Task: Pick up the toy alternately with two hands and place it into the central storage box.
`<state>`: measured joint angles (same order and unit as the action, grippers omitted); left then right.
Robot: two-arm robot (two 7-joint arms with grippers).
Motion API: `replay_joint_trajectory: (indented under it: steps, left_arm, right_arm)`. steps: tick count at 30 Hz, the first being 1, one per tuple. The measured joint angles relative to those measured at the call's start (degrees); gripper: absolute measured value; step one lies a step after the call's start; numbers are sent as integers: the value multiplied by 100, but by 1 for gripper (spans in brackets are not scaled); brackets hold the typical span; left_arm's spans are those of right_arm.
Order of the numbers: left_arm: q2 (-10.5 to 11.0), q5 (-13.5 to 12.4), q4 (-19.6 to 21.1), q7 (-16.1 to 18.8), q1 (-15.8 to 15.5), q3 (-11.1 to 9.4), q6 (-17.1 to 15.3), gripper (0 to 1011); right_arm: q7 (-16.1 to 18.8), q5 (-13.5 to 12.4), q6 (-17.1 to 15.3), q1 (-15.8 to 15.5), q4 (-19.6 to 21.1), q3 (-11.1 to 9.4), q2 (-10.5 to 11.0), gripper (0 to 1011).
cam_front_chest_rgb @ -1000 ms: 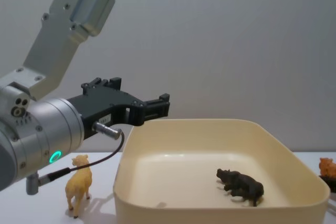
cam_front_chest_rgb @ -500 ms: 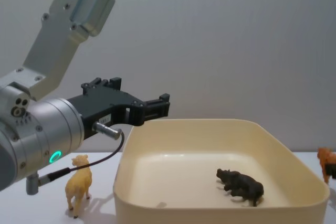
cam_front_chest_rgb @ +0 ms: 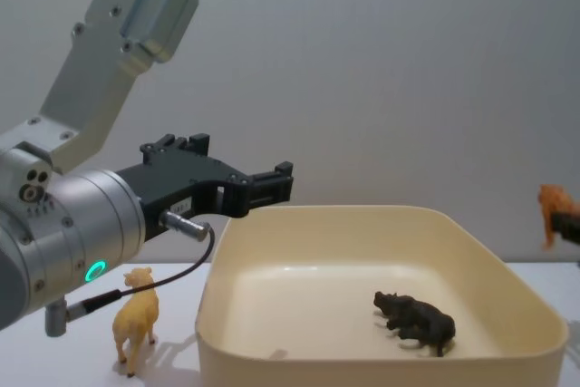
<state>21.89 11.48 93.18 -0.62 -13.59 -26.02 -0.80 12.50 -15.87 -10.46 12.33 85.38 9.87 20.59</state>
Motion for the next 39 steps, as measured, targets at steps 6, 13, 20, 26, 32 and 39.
replay_joint_trajectory:
  steps: [6,13,20,26,32,39]
  left_arm:
    - [0,0,0,0,0,0,0,1001]
    - [0,0,0,0,0,0,0,1001]
    - [0,0,0,0,0,0,0,1001]
    - [0,0,0,0,0,0,0,1001]
    - [0,0,0,0,0,0,0,1001]
    - [0,0,0,0,0,0,0,1001]
  right_arm:
    - [307,-18,14,158,30,33,-53,305]
    - [688,-54,-149,318,16,99,-121,305]
    - [1223,-93,-468,566,-112,224,-251,305]
    - [1636,-127,-667,818,-312,352,-408,304]
    - [1893,-161,-784,1010,-474,440,-531,390]
    - [2104,-190,-885,1175,-620,520,-636,592]
